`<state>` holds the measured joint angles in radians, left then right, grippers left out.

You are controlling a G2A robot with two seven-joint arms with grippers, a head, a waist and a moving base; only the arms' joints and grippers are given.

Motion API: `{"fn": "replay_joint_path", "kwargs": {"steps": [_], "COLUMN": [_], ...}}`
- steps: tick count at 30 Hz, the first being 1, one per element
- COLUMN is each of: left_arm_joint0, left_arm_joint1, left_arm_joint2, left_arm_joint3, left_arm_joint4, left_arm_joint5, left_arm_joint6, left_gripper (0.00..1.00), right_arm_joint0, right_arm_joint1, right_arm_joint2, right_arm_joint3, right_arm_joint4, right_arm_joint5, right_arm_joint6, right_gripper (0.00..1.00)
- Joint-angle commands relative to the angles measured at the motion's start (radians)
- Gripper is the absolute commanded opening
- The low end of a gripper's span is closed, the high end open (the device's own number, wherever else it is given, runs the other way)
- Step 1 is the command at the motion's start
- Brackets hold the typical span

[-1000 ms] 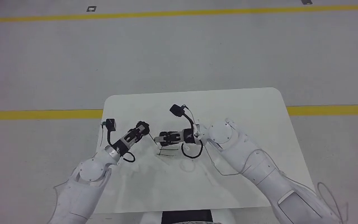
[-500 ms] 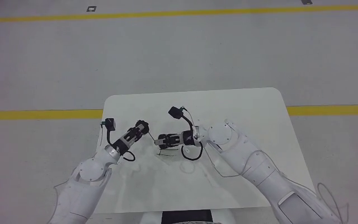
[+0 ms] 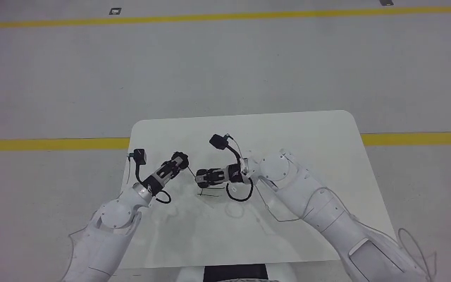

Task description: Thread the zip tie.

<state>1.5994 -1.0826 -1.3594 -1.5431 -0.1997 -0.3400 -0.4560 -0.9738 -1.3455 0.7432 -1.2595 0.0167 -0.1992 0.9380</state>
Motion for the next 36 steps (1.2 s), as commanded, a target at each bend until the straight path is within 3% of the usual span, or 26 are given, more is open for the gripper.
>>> {"fn": "replay_joint_path", "kwargs": {"steps": [1,12,15,17,27,36], "left_arm_joint0": [0.0,0.003,0.004,0.004,0.007,0.019], "left_arm_joint1": [0.0,0.001,0.001,0.002,0.002,0.002], "left_arm_joint2": [0.0,0.001,0.001,0.001,0.001,0.003], "left_arm_joint3": [0.0,-0.003,-0.004,-0.006,-0.017,-0.042], "left_arm_joint4": [-0.001,-0.002,-0.004,-0.005,-0.014,-0.061], "left_arm_joint5": [0.0,0.0,0.0,0.0,0.0,0.0], "left_arm_joint6": [0.0,0.001,0.001,0.0,-0.005,-0.051], "left_gripper": [0.0,0.02,0.43,0.48,0.48,0.38], "right_arm_joint0": [0.001,0.004,0.002,0.0,-0.01,-0.013], "right_arm_joint1": [-0.001,-0.003,-0.004,-0.003,-0.001,-0.004], "right_arm_joint2": [-0.001,-0.003,0.0,0.005,0.016,0.021], "right_arm_joint3": [0.002,0.011,0.013,0.013,0.009,0.024], "right_arm_joint4": [-0.001,0.001,0.002,0.005,0.01,0.017], "right_arm_joint5": [0.001,0.0,0.001,0.002,0.006,0.016], "right_arm_joint6": [-0.002,-0.003,-0.013,-0.022,-0.032,-0.064], "right_gripper": [0.0,0.0,0.0,0.0,0.0,0.0]}}
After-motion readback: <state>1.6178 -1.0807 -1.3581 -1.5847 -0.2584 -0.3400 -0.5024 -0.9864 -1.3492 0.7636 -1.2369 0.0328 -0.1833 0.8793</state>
